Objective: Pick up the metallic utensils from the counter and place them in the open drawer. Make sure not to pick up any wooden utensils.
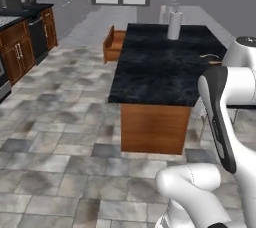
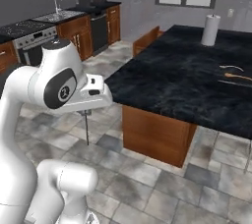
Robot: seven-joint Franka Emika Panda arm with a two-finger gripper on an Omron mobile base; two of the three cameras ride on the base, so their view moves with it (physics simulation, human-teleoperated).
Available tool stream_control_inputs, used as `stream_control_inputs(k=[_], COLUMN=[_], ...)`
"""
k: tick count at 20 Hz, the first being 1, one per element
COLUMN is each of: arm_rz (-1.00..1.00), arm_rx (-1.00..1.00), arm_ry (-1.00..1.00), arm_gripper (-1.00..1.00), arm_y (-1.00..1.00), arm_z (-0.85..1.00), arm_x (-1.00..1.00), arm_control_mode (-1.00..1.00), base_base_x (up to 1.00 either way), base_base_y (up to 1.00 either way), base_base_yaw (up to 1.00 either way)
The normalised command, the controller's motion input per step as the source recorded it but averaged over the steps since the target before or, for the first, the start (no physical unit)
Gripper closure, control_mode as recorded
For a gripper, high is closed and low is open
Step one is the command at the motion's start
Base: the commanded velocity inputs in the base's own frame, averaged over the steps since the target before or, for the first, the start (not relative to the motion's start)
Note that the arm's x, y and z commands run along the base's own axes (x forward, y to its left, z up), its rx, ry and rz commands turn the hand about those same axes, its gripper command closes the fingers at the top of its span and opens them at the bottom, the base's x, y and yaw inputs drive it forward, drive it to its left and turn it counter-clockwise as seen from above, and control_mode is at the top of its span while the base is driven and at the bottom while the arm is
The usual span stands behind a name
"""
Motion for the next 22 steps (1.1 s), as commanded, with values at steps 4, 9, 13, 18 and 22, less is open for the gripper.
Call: stream_control_inputs(k=[4, 9, 13, 18, 22], arm_rz=[0.0, 0.0, 0.0, 0.0, 0.0], arm_rx=[0.0, 0.0, 0.0, 0.0, 0.0], arm_ry=[0.0, 0.0, 0.0, 0.0, 0.0], arm_gripper=[1.0, 1.0, 1.0, 1.0, 1.0], arm_y=[0.0, 0.0, 0.0, 0.0, 0.0], arm_z=[0.0, 0.0, 0.0, 0.0, 0.0], arm_x=[0.0, 0.0, 0.0, 0.0, 0.0], arm_control_mode=[1.0, 1.0, 1.0, 1.0, 1.0], base_base_x=[-0.12, -0.15, 0.56, 1.0, 1.0], base_base_y=[1.0, 1.0, 1.0, 1.0, 0.99], base_base_yaw=[-0.11, -0.03, -0.12, -0.2, -0.23])
